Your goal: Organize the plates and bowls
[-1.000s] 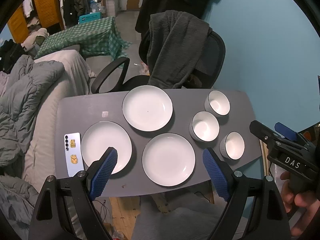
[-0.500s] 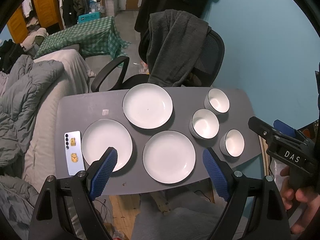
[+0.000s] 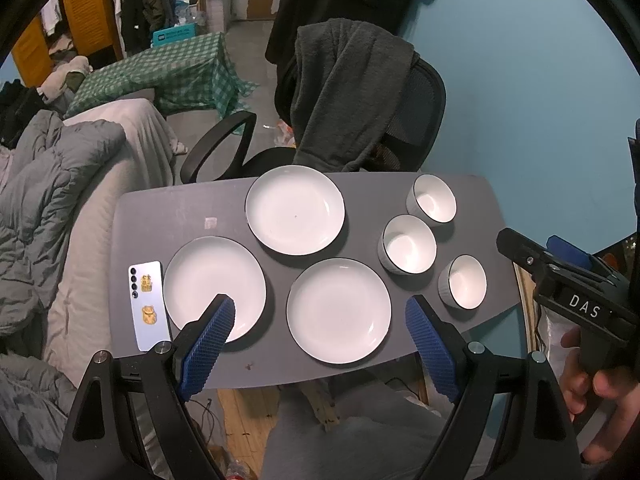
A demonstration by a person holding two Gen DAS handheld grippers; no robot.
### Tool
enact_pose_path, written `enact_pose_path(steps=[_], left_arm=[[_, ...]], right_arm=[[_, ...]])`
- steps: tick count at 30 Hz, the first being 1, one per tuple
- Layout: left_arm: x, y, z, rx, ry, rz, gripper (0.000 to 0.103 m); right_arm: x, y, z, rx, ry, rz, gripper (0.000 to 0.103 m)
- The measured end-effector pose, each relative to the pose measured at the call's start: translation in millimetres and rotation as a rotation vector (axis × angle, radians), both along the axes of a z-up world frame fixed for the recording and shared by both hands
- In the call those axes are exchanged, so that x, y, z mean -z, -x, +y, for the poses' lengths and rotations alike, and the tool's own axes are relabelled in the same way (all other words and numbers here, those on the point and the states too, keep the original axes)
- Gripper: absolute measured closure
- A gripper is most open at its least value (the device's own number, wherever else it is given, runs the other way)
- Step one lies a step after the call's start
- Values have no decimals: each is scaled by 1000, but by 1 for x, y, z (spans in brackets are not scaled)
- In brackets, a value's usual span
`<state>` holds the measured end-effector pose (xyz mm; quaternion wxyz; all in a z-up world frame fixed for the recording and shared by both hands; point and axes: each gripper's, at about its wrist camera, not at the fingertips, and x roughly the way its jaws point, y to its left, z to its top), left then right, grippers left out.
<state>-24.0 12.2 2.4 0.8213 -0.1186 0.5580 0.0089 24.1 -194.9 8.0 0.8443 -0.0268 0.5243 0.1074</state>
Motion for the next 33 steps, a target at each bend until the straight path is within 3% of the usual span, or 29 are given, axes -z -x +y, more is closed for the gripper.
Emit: enact_pose_path(steps=[20, 33], left_arm=[[17, 9, 28, 68, 15, -4, 14], [63, -5, 45, 174, 73, 30, 15]], right_arm=[[9, -2, 14, 7, 60, -12, 3], [44, -12, 8, -1, 38, 34, 3]])
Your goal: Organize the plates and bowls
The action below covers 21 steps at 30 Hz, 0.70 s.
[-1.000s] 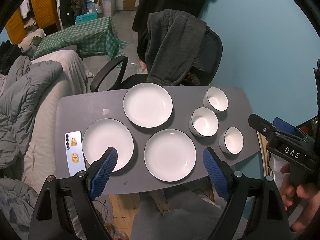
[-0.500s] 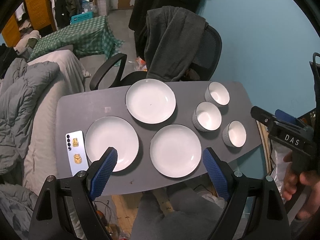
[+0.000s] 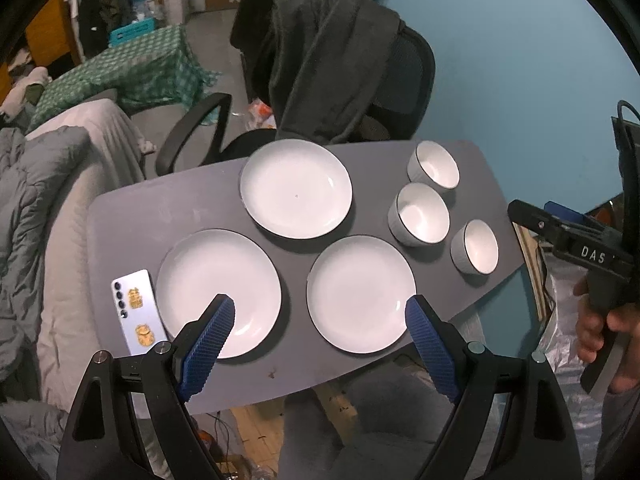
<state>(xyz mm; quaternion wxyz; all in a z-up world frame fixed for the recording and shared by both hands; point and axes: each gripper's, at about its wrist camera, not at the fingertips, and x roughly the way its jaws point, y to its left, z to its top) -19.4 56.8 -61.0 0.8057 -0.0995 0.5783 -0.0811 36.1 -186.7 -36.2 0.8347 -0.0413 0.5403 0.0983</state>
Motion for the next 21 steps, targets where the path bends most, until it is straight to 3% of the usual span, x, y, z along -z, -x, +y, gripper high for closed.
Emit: enact_pose_path(steps=[5, 14, 21], left_arm=[[23, -7, -7, 56, 3, 28, 15], [71, -18, -24, 134, -39, 51, 14], [96, -17, -39, 198, -165, 6, 15]], right_arm=[[21, -3, -7, -1, -48, 37, 3], [85, -6, -9, -13, -30, 128, 3], [131, -4, -1, -63, -28, 203, 3]])
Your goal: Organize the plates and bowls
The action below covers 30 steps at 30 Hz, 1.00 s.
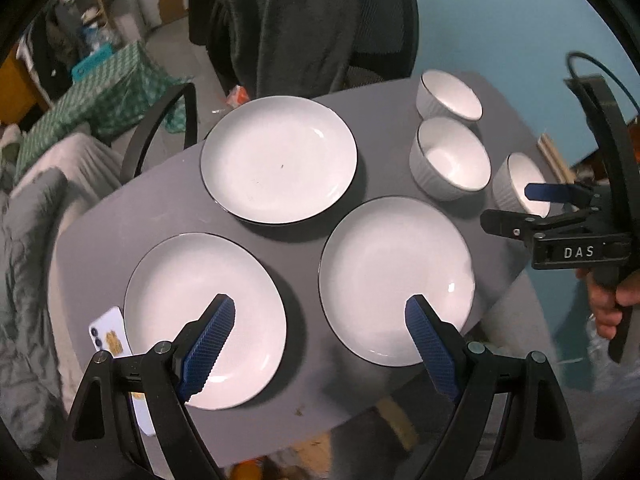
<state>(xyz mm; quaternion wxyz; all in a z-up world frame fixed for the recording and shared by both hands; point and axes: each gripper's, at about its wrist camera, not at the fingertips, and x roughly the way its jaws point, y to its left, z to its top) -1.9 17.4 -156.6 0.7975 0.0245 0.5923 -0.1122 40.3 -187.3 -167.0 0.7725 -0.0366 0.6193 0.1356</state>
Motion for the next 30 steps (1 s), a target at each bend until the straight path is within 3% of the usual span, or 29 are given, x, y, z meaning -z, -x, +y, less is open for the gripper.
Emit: enact_pose_path(steps=[3, 14, 21, 26, 30], left_arm=[[12, -1, -2, 7, -26, -1, 15], [52, -13, 0, -61, 99, 101, 15], [70, -20, -4, -81, 130, 163, 17], [84, -25, -5, -92, 131, 215, 29], [93, -26, -7, -77, 114, 246, 46]], right_arm=[[19, 2, 3, -13, 9, 35, 3], [47, 11, -4, -34, 12, 97, 4], [64, 12, -9, -38, 5, 152, 25], [64, 14, -15, -26, -26, 171, 38], [62, 18, -20, -23, -58, 194, 58]])
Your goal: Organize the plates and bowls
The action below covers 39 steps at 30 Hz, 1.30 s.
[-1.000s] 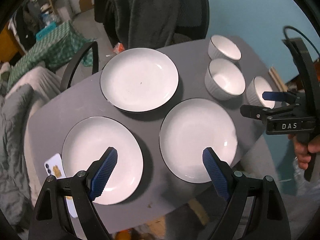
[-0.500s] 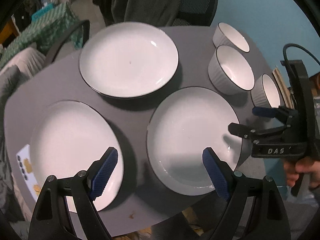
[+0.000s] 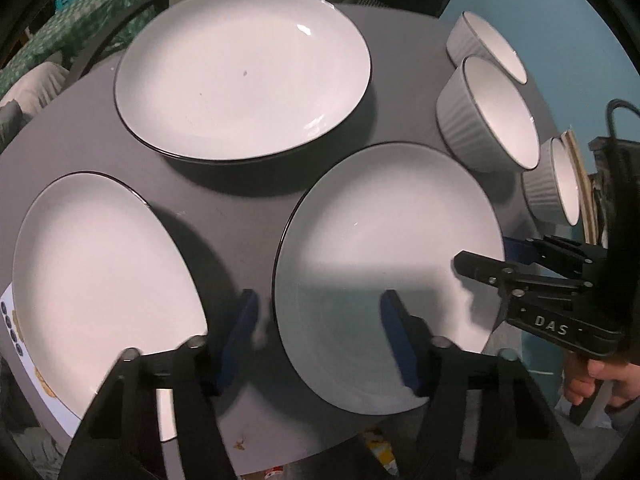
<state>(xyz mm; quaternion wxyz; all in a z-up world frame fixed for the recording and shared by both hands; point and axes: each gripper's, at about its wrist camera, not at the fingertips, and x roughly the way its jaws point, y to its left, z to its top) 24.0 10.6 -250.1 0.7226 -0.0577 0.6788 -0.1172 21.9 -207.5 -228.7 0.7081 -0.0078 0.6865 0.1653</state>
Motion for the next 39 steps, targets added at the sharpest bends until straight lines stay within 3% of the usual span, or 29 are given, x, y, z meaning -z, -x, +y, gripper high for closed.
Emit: enact_pose_path(steps=[4, 11, 15, 31, 39], left_arm=[[7, -3, -1, 1, -20, 26, 60], [12, -10, 12, -71, 8, 69, 74], [14, -10, 17, -86, 13, 85, 77], [22, -4, 12, -80, 37, 105, 79], [27, 25, 15, -83, 68, 129, 82]], right_arm=[[-4, 4, -5, -11, -11, 10, 71], [-9, 0, -10, 18, 8, -18, 73], [-8, -3, -17, 17, -43, 25, 73], [15, -24, -14, 19, -75, 94, 83], [10, -13, -53, 3, -93, 112, 84]])
